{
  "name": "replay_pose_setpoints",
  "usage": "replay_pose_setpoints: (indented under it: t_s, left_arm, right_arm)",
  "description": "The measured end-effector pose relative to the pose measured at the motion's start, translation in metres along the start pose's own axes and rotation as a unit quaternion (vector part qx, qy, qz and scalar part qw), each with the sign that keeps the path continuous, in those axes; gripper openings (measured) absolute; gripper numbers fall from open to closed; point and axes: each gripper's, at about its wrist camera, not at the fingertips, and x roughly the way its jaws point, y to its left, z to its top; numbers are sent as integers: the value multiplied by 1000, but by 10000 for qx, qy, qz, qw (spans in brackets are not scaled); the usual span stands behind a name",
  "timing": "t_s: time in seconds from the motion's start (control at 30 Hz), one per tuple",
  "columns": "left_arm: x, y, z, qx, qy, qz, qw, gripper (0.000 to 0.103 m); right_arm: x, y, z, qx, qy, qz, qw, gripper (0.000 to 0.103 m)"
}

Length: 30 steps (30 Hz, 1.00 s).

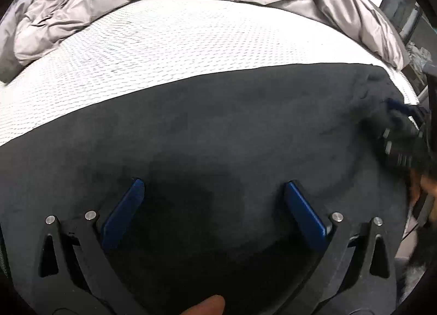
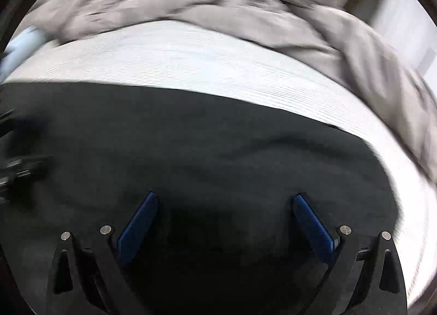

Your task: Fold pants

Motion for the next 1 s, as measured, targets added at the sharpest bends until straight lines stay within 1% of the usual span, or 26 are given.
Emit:
replay_pose_setpoints:
  t_s: [0.03,0.07,0.1,0.17,0.23,0.27,0.33,0.4,0.43,0.47,0.57,0.6,0.67,0.73,0.77,0.8,0.83,0.9,0.97,1.0]
  left_arm:
    - [0,3,-1,-14,-13,15,10000,102]
    - [-1,6,-2,-21,-22,34,10000,102]
    - [-1,9,-1,-17,-36,47,10000,102]
    - [-5,11,-3,-54,-105,78,9999,102]
    - [-14,14,-6,-116,-179,88,9997,102]
    - [-18,12,-2,-156,-273,51,9995,102]
    - [-26,10,6,-231,-441,-95,9987,102]
    - [-24,9,19,-256,-521,-186,9981,102]
    - [-20,8,26,-245,-520,-207,9981,102]
    - [-14,9,32,-238,-501,-226,9982,102]
    - [9,15,37,-247,-193,-154,9994,102]
    - [15,18,36,-263,-128,-160,9994,102]
    - [15,21,34,-230,-172,-212,9994,102]
    - [13,23,32,-237,-186,-216,9993,102]
    - [12,25,31,-258,-195,-203,9993,102]
    - [13,25,29,-259,-198,-208,9993,102]
    - [13,26,28,-243,-202,-197,9993,102]
    - [14,23,29,-184,-193,-123,9996,102]
    - [13,24,29,-177,-206,-77,9996,102]
    - [9,25,28,-226,-237,-24,9995,102]
  right_arm:
    - [3,-13,-1,197,24,-186,9996,100]
    - [8,-32,-5,549,94,-511,9971,101]
    - [9,-43,-6,758,97,-596,9953,101]
    - [6,-54,-5,941,22,-390,9948,101]
    - [-5,-50,0,834,-189,-383,9956,101]
    - [-16,-43,-3,778,-301,-310,9960,101]
    - [-30,-22,4,656,-541,103,9963,101]
    - [-28,-3,19,527,-563,722,9944,101]
    - [-24,8,24,443,-533,962,9929,101]
    - [-20,21,31,321,-511,1116,9919,101]
    - [2,56,48,-338,-388,1230,9911,101]
    - [10,67,50,-548,-258,1260,9902,101]
    - [24,61,49,-631,-45,1156,9913,101]
    - [32,32,50,-322,-29,726,9968,101]
    - [37,12,50,-45,25,320,9995,101]
    - [42,-14,46,284,110,-208,9993,101]
    - [46,-32,43,508,159,-444,9976,100]
    - [50,-56,35,826,236,-560,9947,100]
    - [47,-66,30,883,213,-673,9936,100]
    - [40,-68,29,877,128,-694,9936,100]
